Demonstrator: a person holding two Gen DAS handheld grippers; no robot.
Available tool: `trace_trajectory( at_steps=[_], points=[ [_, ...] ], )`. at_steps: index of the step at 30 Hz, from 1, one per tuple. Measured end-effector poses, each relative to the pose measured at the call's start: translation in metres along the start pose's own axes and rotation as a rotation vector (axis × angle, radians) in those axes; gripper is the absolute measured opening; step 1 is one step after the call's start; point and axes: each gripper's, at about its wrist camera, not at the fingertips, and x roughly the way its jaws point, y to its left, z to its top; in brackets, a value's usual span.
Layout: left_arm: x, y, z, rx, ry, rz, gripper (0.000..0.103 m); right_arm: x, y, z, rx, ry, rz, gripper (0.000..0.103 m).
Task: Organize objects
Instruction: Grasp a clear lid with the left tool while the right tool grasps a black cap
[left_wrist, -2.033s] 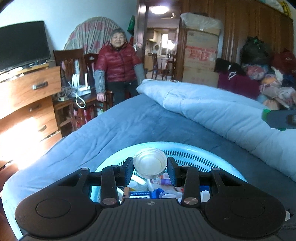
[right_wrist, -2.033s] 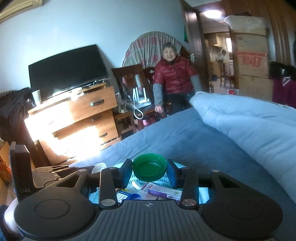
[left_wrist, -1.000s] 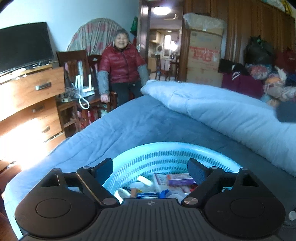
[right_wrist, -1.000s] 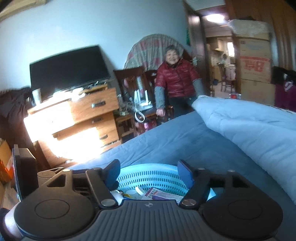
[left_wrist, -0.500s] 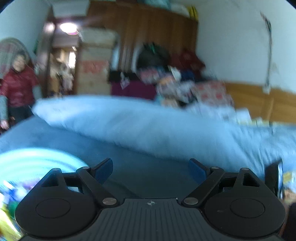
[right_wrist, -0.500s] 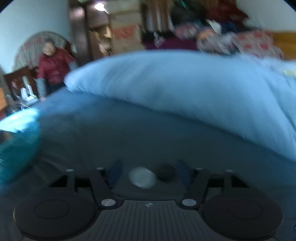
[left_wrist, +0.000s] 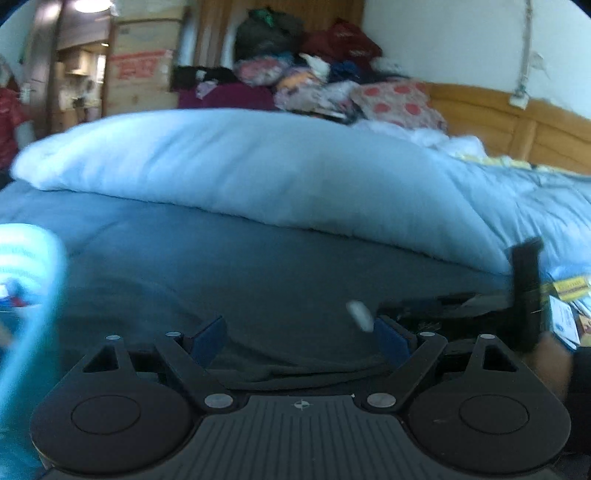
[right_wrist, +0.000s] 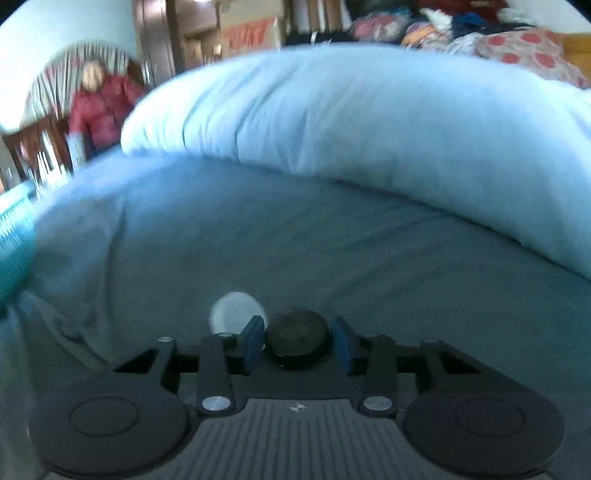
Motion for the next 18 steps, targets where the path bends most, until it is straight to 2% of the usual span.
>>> trace_trajectory(
  at_steps=[4,6,9,13,16,17,18],
  points=[
    [0.051,-0.019,-0.011,0.065,0.052,-0.058,0.087,-0.039,-0.012,-0.015,-0.029,-0.023,-0.036,0.043],
    [0.075,-0.028,-0.013,0.107,0.062,-0.056,0.087,-0.054,-0.021,-0.032,-0.038,-0.017,-0.065,0.043],
    [0.116,-0.033,-0.009,0.098,0.09,-0.027,0.085,-0.057,-0.032,-0.051,-0.027,0.008,-0.067,0.043],
    [0.155,-0.039,-0.011,0.089,0.142,-0.007,0.079,-0.047,-0.041,-0.051,0.025,0.016,-0.047,0.045],
    [0.176,-0.046,-0.011,0.107,0.178,0.017,0.073,-0.045,-0.042,-0.051,0.03,0.008,-0.04,0.045],
    [0.179,-0.049,-0.011,0.115,0.172,0.027,0.066,-0.045,-0.042,-0.051,0.03,0.005,-0.042,0.043],
    [0.179,-0.05,-0.01,0.115,0.172,0.031,0.052,-0.045,-0.042,-0.051,0.03,0.001,-0.042,0.043]
  ],
)
